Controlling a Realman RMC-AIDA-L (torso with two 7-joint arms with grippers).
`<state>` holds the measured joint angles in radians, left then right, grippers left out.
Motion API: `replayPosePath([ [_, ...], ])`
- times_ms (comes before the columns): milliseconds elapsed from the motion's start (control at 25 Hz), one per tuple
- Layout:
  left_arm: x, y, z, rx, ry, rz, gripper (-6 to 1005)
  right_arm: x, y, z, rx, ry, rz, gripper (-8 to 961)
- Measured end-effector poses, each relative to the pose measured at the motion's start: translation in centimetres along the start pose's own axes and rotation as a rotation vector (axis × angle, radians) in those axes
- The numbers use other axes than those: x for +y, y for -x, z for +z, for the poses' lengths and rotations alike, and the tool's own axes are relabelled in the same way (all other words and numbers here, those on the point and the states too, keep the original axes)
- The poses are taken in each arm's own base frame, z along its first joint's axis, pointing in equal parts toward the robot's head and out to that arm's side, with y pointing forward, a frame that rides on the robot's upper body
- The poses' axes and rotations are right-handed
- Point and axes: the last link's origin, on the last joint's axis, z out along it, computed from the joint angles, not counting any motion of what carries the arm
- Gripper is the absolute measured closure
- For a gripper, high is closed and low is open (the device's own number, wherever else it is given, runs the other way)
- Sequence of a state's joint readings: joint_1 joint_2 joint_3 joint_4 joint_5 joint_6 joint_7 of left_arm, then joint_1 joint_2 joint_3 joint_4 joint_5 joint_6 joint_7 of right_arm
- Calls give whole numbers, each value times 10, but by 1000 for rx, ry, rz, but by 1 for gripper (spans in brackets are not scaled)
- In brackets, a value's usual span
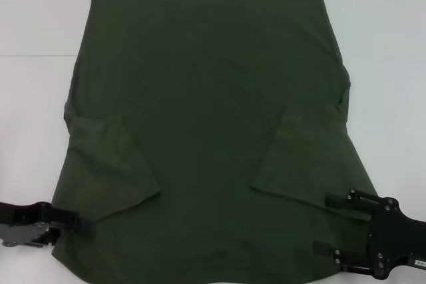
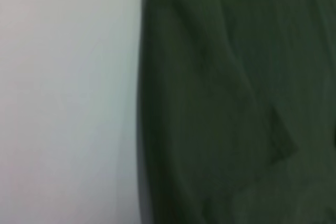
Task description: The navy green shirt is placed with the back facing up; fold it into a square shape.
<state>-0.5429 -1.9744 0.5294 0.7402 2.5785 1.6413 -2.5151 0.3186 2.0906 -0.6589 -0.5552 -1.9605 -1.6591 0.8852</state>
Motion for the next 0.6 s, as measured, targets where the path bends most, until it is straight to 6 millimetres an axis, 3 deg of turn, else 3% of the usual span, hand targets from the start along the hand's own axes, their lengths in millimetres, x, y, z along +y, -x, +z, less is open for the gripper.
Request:
replayPosePath([
  [160,2,-2,-1,7,-77,22,322,0,0,0,-2,-1,2,115],
  [560,4,-4,-2,4,-113,46,569,0,1,0,-9,-1,2,116],
  [600,4,-4,-2,4,-113,46,686,0,1,0,-10,-1,2,116],
])
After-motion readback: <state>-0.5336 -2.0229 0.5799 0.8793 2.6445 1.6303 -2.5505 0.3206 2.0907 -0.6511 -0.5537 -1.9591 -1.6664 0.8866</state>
